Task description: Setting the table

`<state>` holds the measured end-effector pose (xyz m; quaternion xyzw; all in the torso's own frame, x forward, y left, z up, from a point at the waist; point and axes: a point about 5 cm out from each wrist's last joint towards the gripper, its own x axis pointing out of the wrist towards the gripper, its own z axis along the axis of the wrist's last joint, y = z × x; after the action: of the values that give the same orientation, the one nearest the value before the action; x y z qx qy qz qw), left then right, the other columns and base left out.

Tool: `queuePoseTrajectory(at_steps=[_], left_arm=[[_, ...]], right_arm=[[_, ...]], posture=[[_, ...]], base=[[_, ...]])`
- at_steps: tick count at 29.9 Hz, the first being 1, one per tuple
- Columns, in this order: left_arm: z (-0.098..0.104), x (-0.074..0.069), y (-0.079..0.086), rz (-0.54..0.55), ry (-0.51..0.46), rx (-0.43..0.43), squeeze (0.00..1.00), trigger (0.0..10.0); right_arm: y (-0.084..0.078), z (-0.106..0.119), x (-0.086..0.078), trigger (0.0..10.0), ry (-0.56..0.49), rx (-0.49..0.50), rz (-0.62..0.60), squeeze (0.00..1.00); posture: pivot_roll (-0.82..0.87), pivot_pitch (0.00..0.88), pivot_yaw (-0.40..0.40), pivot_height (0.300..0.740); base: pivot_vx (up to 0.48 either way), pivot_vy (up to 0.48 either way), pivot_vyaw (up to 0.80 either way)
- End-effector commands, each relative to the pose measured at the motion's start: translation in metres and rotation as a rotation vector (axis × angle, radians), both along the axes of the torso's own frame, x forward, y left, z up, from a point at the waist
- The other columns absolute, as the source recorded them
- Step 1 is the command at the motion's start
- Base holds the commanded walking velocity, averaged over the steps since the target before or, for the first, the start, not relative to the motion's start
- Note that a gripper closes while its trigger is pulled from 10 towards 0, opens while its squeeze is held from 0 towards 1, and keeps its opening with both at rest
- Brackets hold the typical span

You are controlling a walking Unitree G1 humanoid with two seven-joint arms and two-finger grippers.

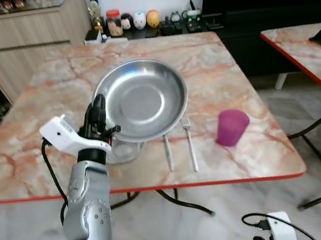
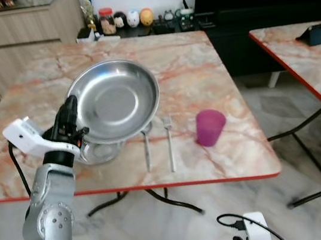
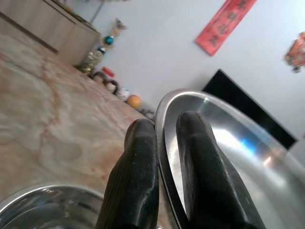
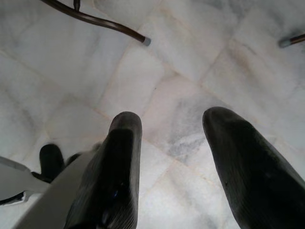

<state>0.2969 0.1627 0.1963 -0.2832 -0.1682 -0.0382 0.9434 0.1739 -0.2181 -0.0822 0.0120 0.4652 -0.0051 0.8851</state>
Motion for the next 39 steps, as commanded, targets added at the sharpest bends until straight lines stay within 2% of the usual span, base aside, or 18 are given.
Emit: queuePoseTrajectory(at_steps=[1, 39], left_arm=[[0.009, 0.0, -0.004, -0.014, -0.036, -0.008, 0.0, 10.0], [0.02, 0.003, -0.006, -0.022, -0.064, -0.006, 0.0, 10.0]], right_arm=[[-0.003, 0.001, 0.001, 10.0, -0.003, -0.008, 0.001, 0.0], [-0.002, 0.002, 0.003, 10.0, -0.008, -0.01, -0.008, 0.0]], posture=[[0.02, 0.0, -0.028, 0.707], [0.02, 0.0, -0.027, 0.707]], base=[[0.0, -0.428, 0.0], [0.0, -0.426, 0.0]])
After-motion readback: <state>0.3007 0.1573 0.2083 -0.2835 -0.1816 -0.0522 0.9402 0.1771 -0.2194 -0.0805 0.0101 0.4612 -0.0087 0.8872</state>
